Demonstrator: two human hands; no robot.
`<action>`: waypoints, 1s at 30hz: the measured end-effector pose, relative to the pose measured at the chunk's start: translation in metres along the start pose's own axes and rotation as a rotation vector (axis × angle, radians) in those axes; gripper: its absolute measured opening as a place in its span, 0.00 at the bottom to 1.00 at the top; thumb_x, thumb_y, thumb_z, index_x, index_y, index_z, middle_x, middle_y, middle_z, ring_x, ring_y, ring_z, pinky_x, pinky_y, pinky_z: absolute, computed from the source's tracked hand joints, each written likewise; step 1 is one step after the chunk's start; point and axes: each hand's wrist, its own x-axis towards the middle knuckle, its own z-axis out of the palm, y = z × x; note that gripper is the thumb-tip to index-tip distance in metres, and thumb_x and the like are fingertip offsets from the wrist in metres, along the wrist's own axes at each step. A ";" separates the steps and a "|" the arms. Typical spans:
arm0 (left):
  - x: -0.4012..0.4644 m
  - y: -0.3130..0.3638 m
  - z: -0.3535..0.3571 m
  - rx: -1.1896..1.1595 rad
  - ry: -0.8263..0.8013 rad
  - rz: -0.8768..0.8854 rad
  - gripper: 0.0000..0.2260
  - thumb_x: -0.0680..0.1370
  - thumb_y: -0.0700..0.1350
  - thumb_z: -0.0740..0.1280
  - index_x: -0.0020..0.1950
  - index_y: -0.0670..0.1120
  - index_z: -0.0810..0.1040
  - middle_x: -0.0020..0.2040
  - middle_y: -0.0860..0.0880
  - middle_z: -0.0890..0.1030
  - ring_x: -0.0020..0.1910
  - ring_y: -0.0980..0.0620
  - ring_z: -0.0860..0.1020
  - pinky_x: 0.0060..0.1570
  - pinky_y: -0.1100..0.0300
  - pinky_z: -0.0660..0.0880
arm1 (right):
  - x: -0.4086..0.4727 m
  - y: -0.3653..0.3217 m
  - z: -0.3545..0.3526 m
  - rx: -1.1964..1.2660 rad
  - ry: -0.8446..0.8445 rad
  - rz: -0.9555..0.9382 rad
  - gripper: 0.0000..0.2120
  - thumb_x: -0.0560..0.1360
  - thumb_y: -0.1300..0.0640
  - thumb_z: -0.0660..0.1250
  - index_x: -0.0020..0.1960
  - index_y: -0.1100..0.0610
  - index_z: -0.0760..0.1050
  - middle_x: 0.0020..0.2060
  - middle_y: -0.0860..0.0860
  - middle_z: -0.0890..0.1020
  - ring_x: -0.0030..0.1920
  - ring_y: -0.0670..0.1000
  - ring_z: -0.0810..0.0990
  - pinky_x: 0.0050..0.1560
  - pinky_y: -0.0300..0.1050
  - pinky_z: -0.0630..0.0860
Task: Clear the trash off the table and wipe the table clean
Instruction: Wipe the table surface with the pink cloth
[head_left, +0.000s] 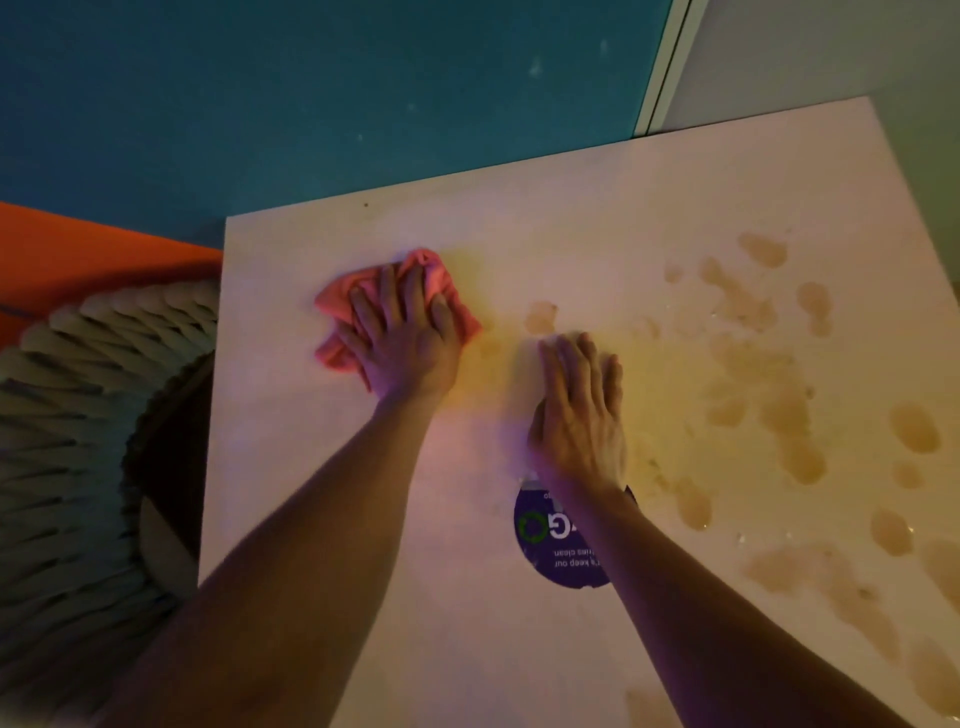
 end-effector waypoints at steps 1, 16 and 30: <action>0.019 0.010 0.000 -0.024 -0.001 -0.024 0.24 0.81 0.60 0.48 0.78 0.60 0.56 0.81 0.53 0.55 0.80 0.39 0.51 0.73 0.32 0.46 | 0.001 0.000 0.001 -0.008 0.012 -0.002 0.32 0.71 0.59 0.53 0.75 0.61 0.66 0.72 0.59 0.70 0.77 0.61 0.62 0.76 0.64 0.56; 0.093 0.047 0.000 0.026 -0.024 0.513 0.23 0.82 0.58 0.49 0.78 0.59 0.62 0.80 0.57 0.59 0.79 0.45 0.56 0.75 0.40 0.54 | 0.001 0.001 0.005 -0.069 0.016 -0.002 0.31 0.74 0.59 0.52 0.77 0.62 0.63 0.74 0.58 0.67 0.78 0.60 0.58 0.77 0.64 0.54; 0.122 -0.021 -0.022 -0.063 -0.003 -0.097 0.25 0.81 0.56 0.50 0.79 0.58 0.56 0.81 0.51 0.54 0.80 0.41 0.50 0.75 0.36 0.47 | 0.002 0.001 0.006 -0.061 0.049 -0.012 0.30 0.74 0.59 0.53 0.76 0.64 0.64 0.73 0.59 0.68 0.78 0.62 0.59 0.76 0.65 0.56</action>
